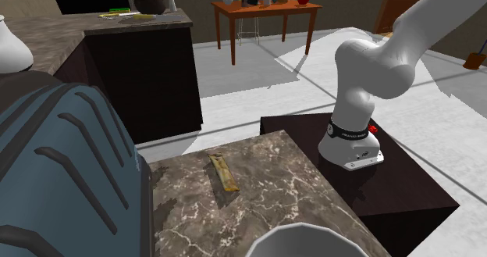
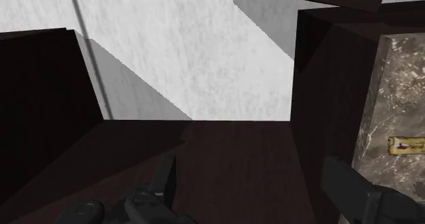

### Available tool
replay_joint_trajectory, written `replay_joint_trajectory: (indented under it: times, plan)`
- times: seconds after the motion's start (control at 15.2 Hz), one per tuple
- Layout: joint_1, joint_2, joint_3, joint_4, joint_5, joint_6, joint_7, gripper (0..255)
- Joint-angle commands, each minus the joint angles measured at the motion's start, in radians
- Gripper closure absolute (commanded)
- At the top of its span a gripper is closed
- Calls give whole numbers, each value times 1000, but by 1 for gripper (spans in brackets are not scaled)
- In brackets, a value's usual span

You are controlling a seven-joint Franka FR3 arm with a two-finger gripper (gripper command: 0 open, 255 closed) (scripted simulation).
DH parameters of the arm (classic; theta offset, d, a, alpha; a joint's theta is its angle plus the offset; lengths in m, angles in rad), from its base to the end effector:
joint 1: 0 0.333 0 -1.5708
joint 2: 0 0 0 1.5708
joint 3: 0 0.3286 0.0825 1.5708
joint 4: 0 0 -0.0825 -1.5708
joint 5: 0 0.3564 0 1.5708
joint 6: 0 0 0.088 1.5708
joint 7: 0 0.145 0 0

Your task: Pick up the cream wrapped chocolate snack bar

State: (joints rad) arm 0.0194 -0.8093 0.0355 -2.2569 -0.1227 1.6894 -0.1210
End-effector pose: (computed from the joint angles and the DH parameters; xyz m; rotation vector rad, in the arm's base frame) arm 0.2829 0.0036 0.6266 2.9531 0.2483 0.3511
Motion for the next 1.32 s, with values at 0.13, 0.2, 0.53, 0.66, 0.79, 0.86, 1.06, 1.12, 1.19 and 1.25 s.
replay_joint_trajectory:
  times: [0.13,0.2,0.53,0.66,0.79,0.86,1.06,1.12,1.19,1.25]
  plan:
    - [-19,-23,49,-47,36,6,121,0]
    - [-28,-32,74,-68,56,9,182,0]
    - [-69,-44,209,-141,167,35,487,0]
    - [-85,-33,267,-156,215,51,609,0]
    - [-102,-13,324,-163,263,71,732,0]
    - [-112,1,354,-163,286,82,793,0]
    - [-147,53,446,-152,352,123,974,0]
    - [-161,75,476,-145,371,138,1034,0]
    - [-176,98,507,-136,389,154,1095,0]
    - [-192,124,538,-125,405,172,1155,0]
